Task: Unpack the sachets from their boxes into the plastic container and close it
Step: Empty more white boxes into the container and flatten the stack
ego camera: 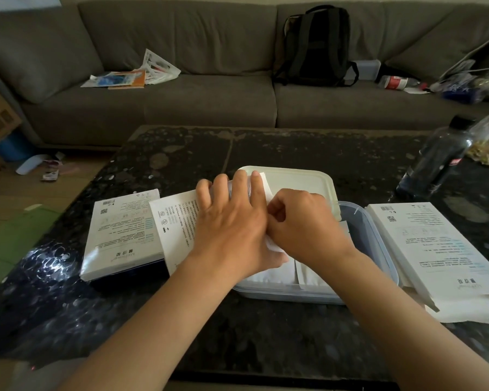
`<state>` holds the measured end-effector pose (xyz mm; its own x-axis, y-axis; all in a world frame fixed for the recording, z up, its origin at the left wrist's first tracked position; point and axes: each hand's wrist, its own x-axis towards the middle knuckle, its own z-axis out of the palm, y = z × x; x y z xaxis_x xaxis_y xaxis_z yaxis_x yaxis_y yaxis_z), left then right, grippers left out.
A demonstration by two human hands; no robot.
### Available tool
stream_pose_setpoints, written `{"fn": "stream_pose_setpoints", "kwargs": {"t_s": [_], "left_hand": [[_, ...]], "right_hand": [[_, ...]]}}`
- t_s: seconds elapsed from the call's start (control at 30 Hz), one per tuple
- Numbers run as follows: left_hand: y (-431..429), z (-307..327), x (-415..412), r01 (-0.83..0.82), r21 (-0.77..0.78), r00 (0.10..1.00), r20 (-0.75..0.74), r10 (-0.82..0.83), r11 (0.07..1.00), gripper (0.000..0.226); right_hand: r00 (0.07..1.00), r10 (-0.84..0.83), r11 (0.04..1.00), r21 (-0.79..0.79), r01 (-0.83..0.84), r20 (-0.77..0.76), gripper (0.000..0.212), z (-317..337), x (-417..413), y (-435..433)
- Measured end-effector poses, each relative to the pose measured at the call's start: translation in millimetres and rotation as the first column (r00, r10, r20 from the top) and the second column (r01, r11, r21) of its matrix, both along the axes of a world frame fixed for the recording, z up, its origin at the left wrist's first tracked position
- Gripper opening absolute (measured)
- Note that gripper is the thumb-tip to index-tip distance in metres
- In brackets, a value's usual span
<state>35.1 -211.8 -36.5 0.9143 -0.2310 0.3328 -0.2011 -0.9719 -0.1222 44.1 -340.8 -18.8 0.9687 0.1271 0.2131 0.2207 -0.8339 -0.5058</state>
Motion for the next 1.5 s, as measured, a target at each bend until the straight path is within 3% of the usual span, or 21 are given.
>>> {"fn": "stream_pose_setpoints", "kwargs": {"t_s": [0.27,0.43,0.8,0.97,1.5], "left_hand": [[2,-2,1,-0.014,-0.003,1.0,0.026,0.014,1.0,0.12],[1,0,1,-0.028,-0.021,1.0,0.003,0.028,0.999,0.116],[1,5,0,-0.036,-0.024,0.999,-0.034,0.035,0.999,0.123],[3,2,2,-0.049,-0.045,0.999,-0.02,0.048,0.998,0.116],[3,6,1,-0.053,-0.053,0.997,-0.051,0.05,0.997,0.122]], "right_hand": [[0.994,-0.082,0.996,0.042,0.079,0.066,0.014,-13,5,2],[0.999,-0.021,0.996,0.085,0.018,0.042,0.012,-13,4,1],[0.986,-0.098,0.989,0.119,0.082,0.136,0.011,-20,9,-5],[0.991,-0.006,0.996,0.094,-0.007,0.137,0.018,-19,7,-5],[0.957,-0.057,0.992,0.12,0.023,0.284,0.01,-26,9,-4]]}}
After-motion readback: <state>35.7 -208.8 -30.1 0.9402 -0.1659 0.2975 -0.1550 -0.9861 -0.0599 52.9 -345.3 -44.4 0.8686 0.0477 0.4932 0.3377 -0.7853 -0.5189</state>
